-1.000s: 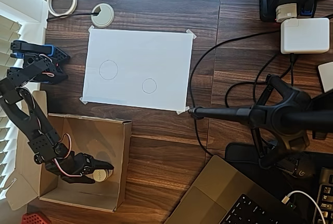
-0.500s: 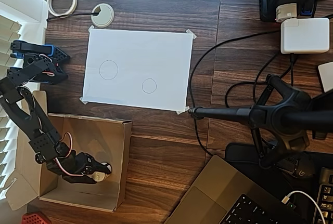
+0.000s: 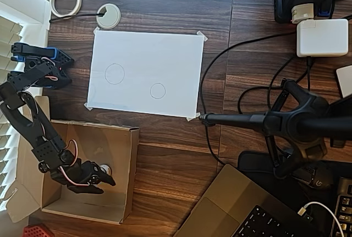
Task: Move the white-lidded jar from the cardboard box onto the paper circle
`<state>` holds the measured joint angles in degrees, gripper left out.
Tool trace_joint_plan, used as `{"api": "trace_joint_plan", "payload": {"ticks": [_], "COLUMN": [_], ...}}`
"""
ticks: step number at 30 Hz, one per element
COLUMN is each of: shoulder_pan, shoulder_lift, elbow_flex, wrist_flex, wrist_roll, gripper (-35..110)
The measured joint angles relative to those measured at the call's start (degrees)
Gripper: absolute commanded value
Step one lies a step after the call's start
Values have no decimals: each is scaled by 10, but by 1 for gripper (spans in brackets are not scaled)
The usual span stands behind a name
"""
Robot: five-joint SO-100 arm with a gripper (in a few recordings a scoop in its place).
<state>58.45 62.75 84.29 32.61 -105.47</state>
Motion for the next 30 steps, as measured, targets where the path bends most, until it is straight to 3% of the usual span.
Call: {"api": "trace_joint_plan", "payload": {"ticks": [26, 30], "shoulder_pan": [31, 29], "shoulder_lift": [74, 78], "elbow_flex": [105, 107], "wrist_flex": [0, 0], "wrist_roll": [-33, -33], "gripper": [36, 24]}}
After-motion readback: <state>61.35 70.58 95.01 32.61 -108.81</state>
